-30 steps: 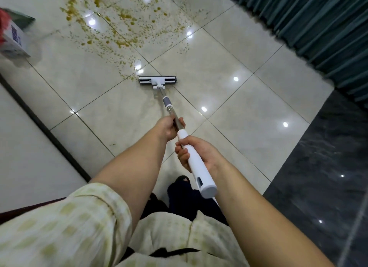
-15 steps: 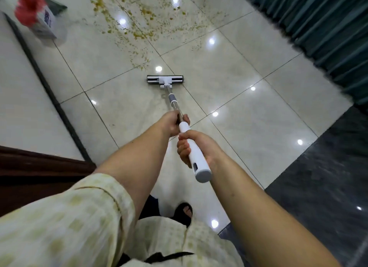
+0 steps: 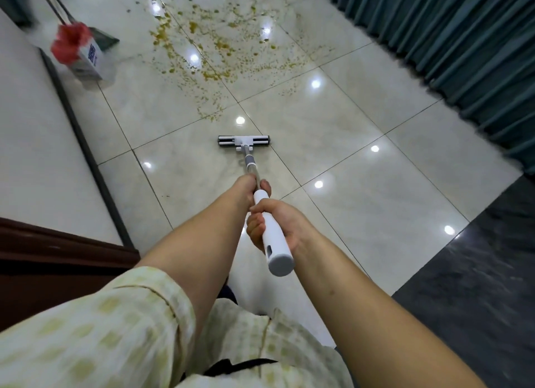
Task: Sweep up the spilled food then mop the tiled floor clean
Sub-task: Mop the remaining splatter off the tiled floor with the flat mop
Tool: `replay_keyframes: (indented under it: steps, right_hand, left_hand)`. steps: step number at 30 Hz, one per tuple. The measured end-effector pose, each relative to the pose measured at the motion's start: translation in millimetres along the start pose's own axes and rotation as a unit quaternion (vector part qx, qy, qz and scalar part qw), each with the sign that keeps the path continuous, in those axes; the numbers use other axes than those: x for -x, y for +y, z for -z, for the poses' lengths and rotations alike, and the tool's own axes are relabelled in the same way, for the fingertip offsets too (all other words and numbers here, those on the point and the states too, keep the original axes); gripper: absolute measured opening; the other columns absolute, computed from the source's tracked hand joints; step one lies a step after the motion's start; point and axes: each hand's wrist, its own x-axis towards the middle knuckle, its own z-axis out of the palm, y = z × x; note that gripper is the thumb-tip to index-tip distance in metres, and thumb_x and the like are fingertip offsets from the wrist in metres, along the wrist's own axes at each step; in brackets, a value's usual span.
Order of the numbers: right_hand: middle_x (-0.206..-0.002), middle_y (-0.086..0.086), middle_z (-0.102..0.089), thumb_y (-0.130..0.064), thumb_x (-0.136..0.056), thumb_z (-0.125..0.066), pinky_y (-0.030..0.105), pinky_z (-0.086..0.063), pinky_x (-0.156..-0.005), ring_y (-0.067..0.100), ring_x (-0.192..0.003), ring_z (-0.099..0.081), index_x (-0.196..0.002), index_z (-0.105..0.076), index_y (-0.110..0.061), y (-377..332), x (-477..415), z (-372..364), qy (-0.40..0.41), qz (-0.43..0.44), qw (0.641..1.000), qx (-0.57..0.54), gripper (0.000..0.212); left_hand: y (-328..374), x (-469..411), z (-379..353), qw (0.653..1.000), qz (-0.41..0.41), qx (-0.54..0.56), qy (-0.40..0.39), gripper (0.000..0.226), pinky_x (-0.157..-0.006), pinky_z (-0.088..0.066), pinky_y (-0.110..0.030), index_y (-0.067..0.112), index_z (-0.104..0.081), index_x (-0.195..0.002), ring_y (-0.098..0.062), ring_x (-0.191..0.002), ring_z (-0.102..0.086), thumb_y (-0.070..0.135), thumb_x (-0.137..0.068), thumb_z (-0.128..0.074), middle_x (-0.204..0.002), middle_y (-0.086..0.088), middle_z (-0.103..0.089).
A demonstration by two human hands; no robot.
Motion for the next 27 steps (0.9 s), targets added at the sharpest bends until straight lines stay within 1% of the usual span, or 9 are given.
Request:
replay_keyframes:
  steps: [3,6,10,13,15,16,18,20,27]
  right_hand:
    - [-0.055,0.0,-0.038,-0.003,-0.09,-0.042,0.016,-0.037,-0.031,0.009,-0.033,-0.039,-0.077,-0.043,-0.011,-20.2,-15.6,-5.0,0.005,-0.018,1.0,0.016,0.015]
    - [-0.051,0.0,-0.041,-0.004,-0.091,-0.043,0.016,-0.038,-0.031,0.009,-0.033,-0.04,-0.079,-0.044,-0.01,-52.6,-38.4,-18.8,0.013,-0.026,0.999,0.034,0.014]
    - [-0.05,0.0,-0.041,-0.006,-0.092,-0.042,0.016,-0.037,-0.032,0.008,-0.034,-0.04,-0.077,-0.043,-0.01,-117.7,-79.2,-47.9,0.019,-0.028,0.998,0.053,0.016]
    - [-0.051,0.0,-0.04,-0.005,-0.091,-0.043,0.016,-0.037,-0.031,0.008,-0.034,-0.04,-0.074,-0.043,-0.011,-172.4,-116.2,-81.4,0.026,-0.026,0.998,0.05,0.018]
    - [-0.052,0.0,-0.04,-0.005,-0.091,-0.042,0.016,-0.037,-0.032,0.009,-0.034,-0.04,-0.075,-0.042,-0.012,-205.9,-140.3,-109.5,0.03,-0.024,0.997,0.06,0.017]
    - [-0.052,0.0,-0.04,-0.004,-0.09,-0.042,0.016,-0.037,-0.032,0.009,-0.034,-0.04,-0.076,-0.041,-0.013,-221.9,-151.7,-124.0,0.033,-0.025,0.997,0.061,0.016]
    - [-0.052,0.0,-0.041,-0.003,-0.09,-0.043,0.017,-0.037,-0.032,0.009,-0.034,-0.04,-0.08,-0.041,-0.013,-254.2,-171.4,-151.0,0.036,-0.027,0.997,0.055,0.014]
    - [-0.052,0.001,-0.042,-0.003,-0.09,-0.043,0.017,-0.037,-0.031,0.01,-0.034,-0.041,-0.081,-0.041,-0.013,-289.1,-188.4,-175.5,0.039,-0.029,0.998,0.049,0.013]
    - [-0.052,0.002,-0.043,-0.003,-0.09,-0.044,0.017,-0.038,-0.031,0.01,-0.033,-0.042,-0.082,-0.045,-0.009,-397.9,-229.1,-231.4,0.046,-0.033,0.997,0.044,0.01]
  left_hand:
    - [19.3,-23.4,-4.2,1.0,0.011,0.0,0.007,0.016,-0.032,-0.037,-0.014,0.01,-0.038,-0.086,-0.013,-0.028,-0.042,0.021,-0.099,-0.037,-0.061,-0.004,-0.041]
    - [53.6,-50.8,-12.2,1.0,0.02,0.012,0.007,0.021,-0.033,-0.037,-0.013,0.01,-0.038,-0.082,-0.013,-0.028,-0.041,0.023,-0.099,-0.041,-0.058,-0.004,-0.041]
    - [120.4,-87.1,-33.7,0.999,0.01,0.03,-0.01,0.02,-0.034,-0.039,-0.014,0.011,-0.039,-0.091,-0.014,-0.03,-0.042,0.028,-0.1,-0.043,-0.064,-0.004,-0.04]
    - [185.3,-112.6,-49.2,0.998,0.001,0.054,-0.023,0.024,-0.038,-0.042,-0.014,0.01,-0.04,-0.088,-0.013,-0.041,-0.043,0.03,-0.101,-0.043,-0.069,-0.005,-0.04]
    - [231.7,-125.5,-56.9,0.998,-0.005,0.064,-0.028,0.027,-0.036,-0.045,-0.016,0.007,-0.04,-0.082,-0.014,-0.051,-0.041,0.025,-0.101,-0.044,-0.071,-0.007,-0.041]
    - [254.8,-131.7,-60.2,0.997,-0.003,0.069,-0.027,0.028,-0.035,-0.045,-0.017,0.006,-0.04,-0.081,-0.014,-0.051,-0.042,0.024,-0.102,-0.044,-0.07,-0.008,-0.042]
    - [298.5,-142.7,-68.1,0.997,0.01,0.071,-0.037,0.028,-0.034,-0.043,-0.015,0.006,-0.04,-0.082,-0.015,-0.039,-0.045,0.025,-0.103,-0.041,-0.07,-0.009,-0.044]
    - [339.5,-154.7,-80.2,0.997,0.013,0.07,-0.041,0.026,-0.034,-0.039,-0.012,0.008,-0.039,-0.083,-0.014,-0.029,-0.042,0.024,-0.103,-0.036,-0.068,-0.008,-0.043]
    - [449.9,-199.5,-128.3,0.999,0.018,0.041,-0.02,0.022,-0.035,-0.036,-0.011,0.01,-0.035,-0.082,-0.013,-0.028,-0.039,0.017,-0.102,-0.029,-0.066,-0.004,-0.037]
